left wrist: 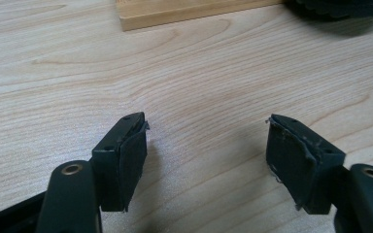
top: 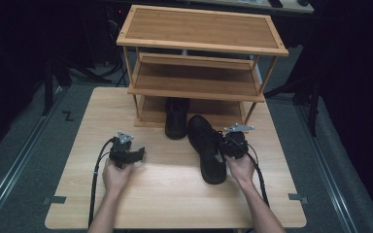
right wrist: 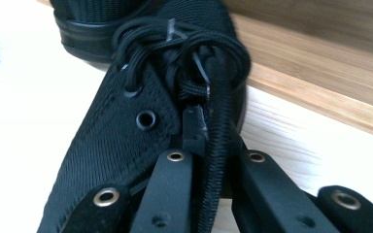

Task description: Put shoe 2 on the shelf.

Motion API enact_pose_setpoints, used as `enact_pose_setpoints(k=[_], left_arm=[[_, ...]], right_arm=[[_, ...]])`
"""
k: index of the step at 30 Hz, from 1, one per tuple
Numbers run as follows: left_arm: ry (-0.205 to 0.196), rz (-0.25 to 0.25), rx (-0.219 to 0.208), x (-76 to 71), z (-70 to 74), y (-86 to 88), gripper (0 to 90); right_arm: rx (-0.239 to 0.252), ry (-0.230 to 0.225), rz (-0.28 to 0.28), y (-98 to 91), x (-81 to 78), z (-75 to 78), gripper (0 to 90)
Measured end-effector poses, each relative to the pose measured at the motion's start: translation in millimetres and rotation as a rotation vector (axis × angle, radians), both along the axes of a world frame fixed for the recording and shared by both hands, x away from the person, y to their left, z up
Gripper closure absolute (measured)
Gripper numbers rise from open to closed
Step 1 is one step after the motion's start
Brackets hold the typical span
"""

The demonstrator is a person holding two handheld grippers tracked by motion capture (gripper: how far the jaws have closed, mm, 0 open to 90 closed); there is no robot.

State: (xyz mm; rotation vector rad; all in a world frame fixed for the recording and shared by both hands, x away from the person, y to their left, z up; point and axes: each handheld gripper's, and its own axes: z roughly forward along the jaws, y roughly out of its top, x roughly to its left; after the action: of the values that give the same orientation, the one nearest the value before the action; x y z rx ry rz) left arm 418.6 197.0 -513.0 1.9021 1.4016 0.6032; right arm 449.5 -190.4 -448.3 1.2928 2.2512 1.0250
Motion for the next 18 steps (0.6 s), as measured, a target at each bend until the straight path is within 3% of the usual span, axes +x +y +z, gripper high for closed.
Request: enact_pose_setpoints(k=[9, 18], left_arm=[[0.0, 0.0, 0.001, 0.0, 0.0, -0.1, 31.6], [0.0, 0.0, 0.004, 0.0, 0.0, -0.4, 31.6]], right_arm=[[0.051, -0.027, -0.035, -19.4, 0.4, 6.8, 88.1], [0.054, -0.048, -0.068, -28.3, 4.7, 12.3, 88.0]])
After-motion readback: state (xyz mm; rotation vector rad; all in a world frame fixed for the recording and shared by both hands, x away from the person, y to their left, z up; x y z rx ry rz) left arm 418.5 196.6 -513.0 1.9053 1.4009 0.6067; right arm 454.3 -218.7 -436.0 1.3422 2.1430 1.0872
